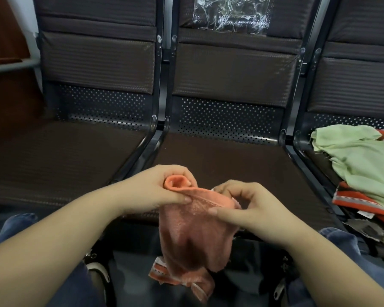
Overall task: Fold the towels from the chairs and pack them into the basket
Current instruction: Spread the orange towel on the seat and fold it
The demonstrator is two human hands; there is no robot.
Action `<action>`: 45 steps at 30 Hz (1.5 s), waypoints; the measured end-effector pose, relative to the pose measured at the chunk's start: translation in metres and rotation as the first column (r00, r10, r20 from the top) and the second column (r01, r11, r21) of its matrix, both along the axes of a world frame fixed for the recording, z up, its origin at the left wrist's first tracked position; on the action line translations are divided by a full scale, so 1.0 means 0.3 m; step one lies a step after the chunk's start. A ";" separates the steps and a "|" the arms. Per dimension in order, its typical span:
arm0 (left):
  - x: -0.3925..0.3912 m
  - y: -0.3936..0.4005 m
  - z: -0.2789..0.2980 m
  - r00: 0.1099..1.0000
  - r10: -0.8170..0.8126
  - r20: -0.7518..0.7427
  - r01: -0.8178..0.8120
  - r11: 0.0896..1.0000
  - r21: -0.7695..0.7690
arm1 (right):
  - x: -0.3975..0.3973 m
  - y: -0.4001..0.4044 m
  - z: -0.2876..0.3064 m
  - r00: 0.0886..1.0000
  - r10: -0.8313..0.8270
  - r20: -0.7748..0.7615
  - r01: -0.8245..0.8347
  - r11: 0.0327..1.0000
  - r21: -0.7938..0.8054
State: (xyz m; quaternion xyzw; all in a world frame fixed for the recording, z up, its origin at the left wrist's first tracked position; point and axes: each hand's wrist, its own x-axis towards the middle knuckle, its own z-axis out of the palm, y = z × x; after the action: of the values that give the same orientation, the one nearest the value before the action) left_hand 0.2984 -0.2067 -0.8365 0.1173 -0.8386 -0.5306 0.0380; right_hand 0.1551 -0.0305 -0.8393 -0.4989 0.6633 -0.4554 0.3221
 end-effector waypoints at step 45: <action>-0.037 -0.225 -0.278 0.720 0.678 0.145 -0.654 0.734 -0.185 | -0.334 0.044 -0.135 0.603 -0.500 -0.621 0.756 0.606 0.247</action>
State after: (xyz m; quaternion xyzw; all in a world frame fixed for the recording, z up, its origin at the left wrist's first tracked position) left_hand 0.2873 -0.2741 -0.9200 0.4620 -0.7698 -0.4149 0.1478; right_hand 0.0548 -0.0174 -0.8797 -0.2207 0.9489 -0.2153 0.0674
